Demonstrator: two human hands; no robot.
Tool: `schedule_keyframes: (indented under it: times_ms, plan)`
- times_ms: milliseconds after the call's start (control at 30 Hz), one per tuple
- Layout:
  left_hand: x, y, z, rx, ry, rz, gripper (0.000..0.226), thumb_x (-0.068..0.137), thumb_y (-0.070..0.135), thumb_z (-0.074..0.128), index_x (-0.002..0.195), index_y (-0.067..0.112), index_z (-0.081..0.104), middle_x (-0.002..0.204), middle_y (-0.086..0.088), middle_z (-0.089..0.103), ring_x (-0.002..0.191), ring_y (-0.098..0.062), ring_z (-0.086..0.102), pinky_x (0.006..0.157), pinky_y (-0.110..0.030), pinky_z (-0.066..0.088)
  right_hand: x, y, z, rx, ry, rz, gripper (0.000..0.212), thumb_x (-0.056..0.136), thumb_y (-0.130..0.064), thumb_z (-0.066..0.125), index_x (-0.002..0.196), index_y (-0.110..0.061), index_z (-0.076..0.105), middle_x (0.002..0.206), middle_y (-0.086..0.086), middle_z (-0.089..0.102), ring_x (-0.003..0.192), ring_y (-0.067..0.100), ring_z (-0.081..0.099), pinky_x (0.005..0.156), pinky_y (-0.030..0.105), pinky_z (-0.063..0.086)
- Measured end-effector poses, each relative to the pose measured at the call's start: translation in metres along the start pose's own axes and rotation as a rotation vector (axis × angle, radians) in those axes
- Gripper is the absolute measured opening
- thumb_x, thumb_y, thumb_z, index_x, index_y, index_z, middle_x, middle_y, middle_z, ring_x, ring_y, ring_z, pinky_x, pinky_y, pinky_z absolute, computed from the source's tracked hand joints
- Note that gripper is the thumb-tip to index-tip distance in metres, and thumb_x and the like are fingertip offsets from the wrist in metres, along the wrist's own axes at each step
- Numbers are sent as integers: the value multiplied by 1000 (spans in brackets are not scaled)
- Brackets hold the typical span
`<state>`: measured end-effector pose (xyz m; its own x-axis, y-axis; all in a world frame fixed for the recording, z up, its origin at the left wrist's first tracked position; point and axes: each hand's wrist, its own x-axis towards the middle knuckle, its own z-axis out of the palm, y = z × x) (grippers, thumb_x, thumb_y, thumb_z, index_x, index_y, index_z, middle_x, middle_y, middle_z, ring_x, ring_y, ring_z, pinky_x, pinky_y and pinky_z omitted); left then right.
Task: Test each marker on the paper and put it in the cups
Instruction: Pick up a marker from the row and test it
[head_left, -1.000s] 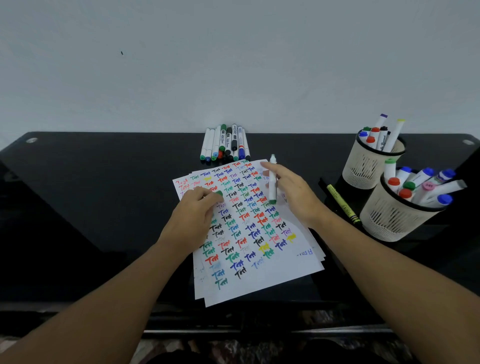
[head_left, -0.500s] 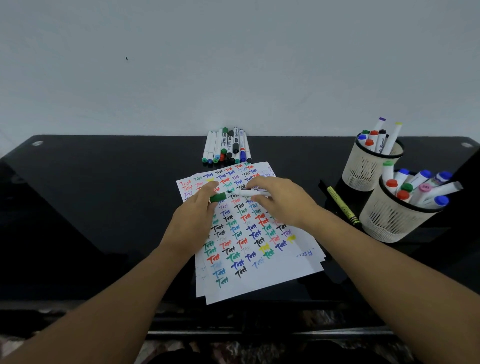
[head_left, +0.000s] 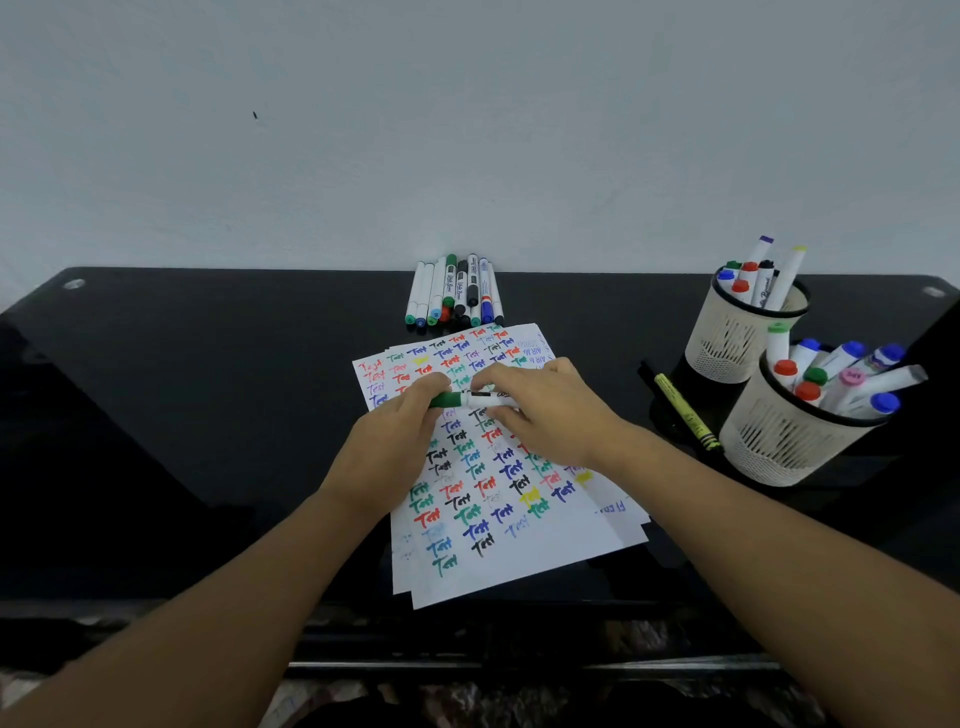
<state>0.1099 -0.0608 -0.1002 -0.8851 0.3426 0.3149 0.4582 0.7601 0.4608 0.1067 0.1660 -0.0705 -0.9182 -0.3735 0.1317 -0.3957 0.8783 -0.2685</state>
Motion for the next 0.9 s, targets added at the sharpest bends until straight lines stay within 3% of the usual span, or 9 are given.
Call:
schedule_keyframes:
  times_ms: [167, 300, 433, 500, 567, 633, 700, 800, 900]
  plan:
    - [2, -4, 4, -12, 11, 42, 51, 106, 27, 51, 149, 42, 28, 141, 3, 61, 121, -18, 62, 98, -35, 53, -1, -13, -4, 15, -11, -59, 45, 109, -44, 46, 151, -34, 33, 121, -8, 71, 99, 16, 60, 107, 39, 33]
    - [1, -1, 2, -19, 9, 25, 74, 105, 27, 52, 158, 49, 4, 146, -1, 55, 125, -19, 58, 99, -32, 47, -4, -18, -3, 105, 14, -41, 47, 110, -36, 48, 154, -30, 33, 129, -1, 70, 96, 17, 61, 87, 31, 37]
    - [5, 0, 1, -65, 22, -16, 94, 100, 46, 58, 146, 55, -24, 169, 12, 5, 153, -11, 15, 119, -29, 15, -8, -14, -1, 184, 61, -4, 51, 111, -35, 43, 159, -37, 24, 130, 1, 67, 81, 5, 55, 76, 33, 43]
    - [7, -3, 4, -10, -2, -42, 91, 98, 56, 55, 154, 46, -15, 169, 12, 1, 154, -10, 4, 123, -33, 6, -8, -10, 0, 201, 92, 31, 55, 111, -34, 35, 160, -50, 15, 132, -1, 64, 89, 10, 60, 75, 36, 49]
    - [10, -6, 7, 75, -63, -79, 86, 97, 64, 49, 161, 36, 1, 169, 9, 11, 155, -12, 6, 126, -39, 6, -8, -6, -1, 210, 109, 70, 57, 110, -31, 31, 159, -58, 15, 110, -4, 64, 81, 9, 57, 68, 34, 48]
    - [12, -8, 8, 129, -127, -108, 85, 94, 73, 44, 162, 33, 10, 168, 7, 19, 155, -15, 11, 125, -42, 6, -9, -3, -3, 226, 121, 108, 56, 108, -28, 33, 157, -55, 25, 88, -7, 60, 69, 8, 52, 59, 30, 40]
    - [14, -9, 8, 158, -162, -119, 87, 91, 80, 39, 161, 34, 18, 167, 6, 24, 155, -16, 16, 125, -43, 9, -12, -3, -4, 261, 135, 134, 52, 106, -27, 38, 152, -52, 33, 73, 0, 59, 58, 13, 51, 53, 37, 43]
    - [15, -11, 8, 176, -190, -140, 87, 89, 83, 38, 159, 34, 26, 165, 7, 28, 153, -16, 20, 124, -43, 12, -15, -1, -2, 297, 162, 153, 44, 103, -31, 44, 142, -49, 32, 72, 13, 65, 54, 33, 55, 48, 50, 47]
    - [15, -11, 8, 189, -195, -140, 88, 86, 85, 38, 158, 34, 29, 165, 8, 29, 153, -15, 21, 124, -43, 14, -19, 2, -1, 302, 167, 159, 45, 101, -30, 47, 139, -48, 31, 69, 14, 64, 45, 26, 46, 42, 45, 41]
